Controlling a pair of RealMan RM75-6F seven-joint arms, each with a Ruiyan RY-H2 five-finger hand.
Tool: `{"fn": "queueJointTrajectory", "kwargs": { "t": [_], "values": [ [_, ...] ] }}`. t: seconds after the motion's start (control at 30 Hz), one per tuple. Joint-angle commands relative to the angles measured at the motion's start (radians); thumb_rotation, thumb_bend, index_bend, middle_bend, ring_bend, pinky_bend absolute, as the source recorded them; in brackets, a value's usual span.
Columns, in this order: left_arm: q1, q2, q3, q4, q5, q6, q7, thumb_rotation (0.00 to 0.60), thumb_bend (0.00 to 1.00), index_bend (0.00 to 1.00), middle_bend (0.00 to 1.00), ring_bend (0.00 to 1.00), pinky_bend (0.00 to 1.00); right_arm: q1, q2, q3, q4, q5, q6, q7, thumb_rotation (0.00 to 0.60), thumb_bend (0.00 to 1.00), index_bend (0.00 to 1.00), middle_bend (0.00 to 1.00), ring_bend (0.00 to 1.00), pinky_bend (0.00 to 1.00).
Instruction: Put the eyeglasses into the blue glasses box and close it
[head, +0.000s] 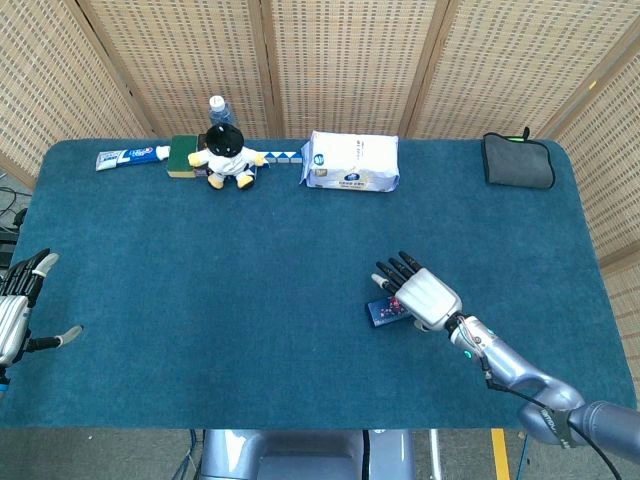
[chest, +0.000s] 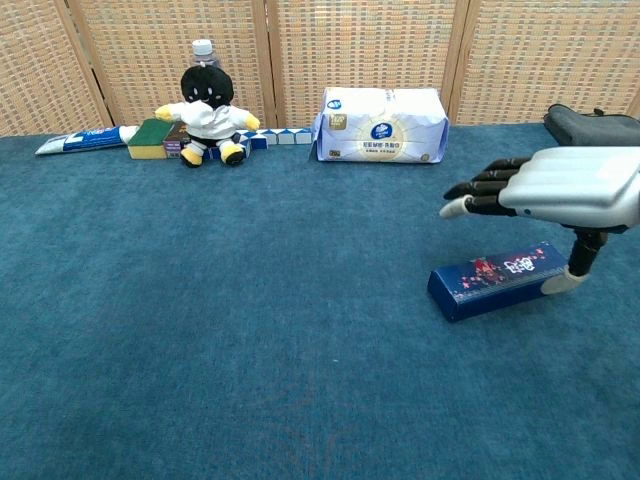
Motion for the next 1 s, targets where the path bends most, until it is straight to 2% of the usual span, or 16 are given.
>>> {"fn": "queueJointTrajectory", "kwargs": {
  "t": [0.03, 0.4, 0.5, 0.67, 0.77, 0.87, 1.0],
  "values": [
    [0.0, -0.001, 0.0, 0.0, -0.001, 0.0, 0.002, 0.6, 0.0, 0.0, 0.0, 0.0, 0.0, 0.029, -0.002, -0.027, 0.028, 0.022, -0.062, 0.017, 0.6, 0.0, 0.0, 0.0, 0.0, 0.03],
    [-0.001, -0.002, -0.003, 0.002, -0.01, -0.005, 0.003, 0.6, 0.0, 0.0, 0.0, 0.0, 0.0, 0.04, -0.093, -0.032, 0.139, 0.01, -0.051, 0.051, 0.6, 0.01, 0.0, 0.0, 0.0, 0.03],
    [-0.001, -0.002, -0.003, 0.003, -0.01, -0.006, 0.002, 0.6, 0.0, 0.0, 0.0, 0.0, 0.0, 0.037, -0.119, -0.038, 0.174, -0.016, -0.02, 0.077, 0.6, 0.06, 0.02, 0.06, 0.0, 0.03],
    [-0.001, -0.002, -0.004, 0.004, -0.011, -0.006, -0.001, 0.6, 0.0, 0.0, 0.0, 0.0, 0.0, 0.031, -0.16, -0.04, 0.228, -0.038, 0.017, 0.132, 0.6, 0.18, 0.25, 0.32, 0.0, 0.03],
    [0.0, -0.002, -0.004, 0.005, -0.011, -0.004, -0.003, 0.6, 0.0, 0.0, 0.0, 0.0, 0.0, 0.026, -0.182, -0.035, 0.255, -0.042, 0.047, 0.153, 0.6, 0.25, 0.37, 0.43, 0.02, 0.03],
    [0.0, -0.002, -0.004, 0.005, -0.012, -0.004, -0.002, 0.6, 0.0, 0.0, 0.0, 0.0, 0.0, 0.022, -0.193, -0.034, 0.271, -0.044, 0.061, 0.168, 0.6, 0.31, 0.45, 0.49, 0.07, 0.03],
    [-0.001, -0.003, -0.004, 0.006, -0.012, -0.006, -0.001, 0.6, 0.0, 0.0, 0.0, 0.0, 0.0, 0.02, -0.199, -0.036, 0.282, -0.045, 0.067, 0.174, 0.6, 0.34, 0.47, 0.52, 0.1, 0.03]
  ]
}}
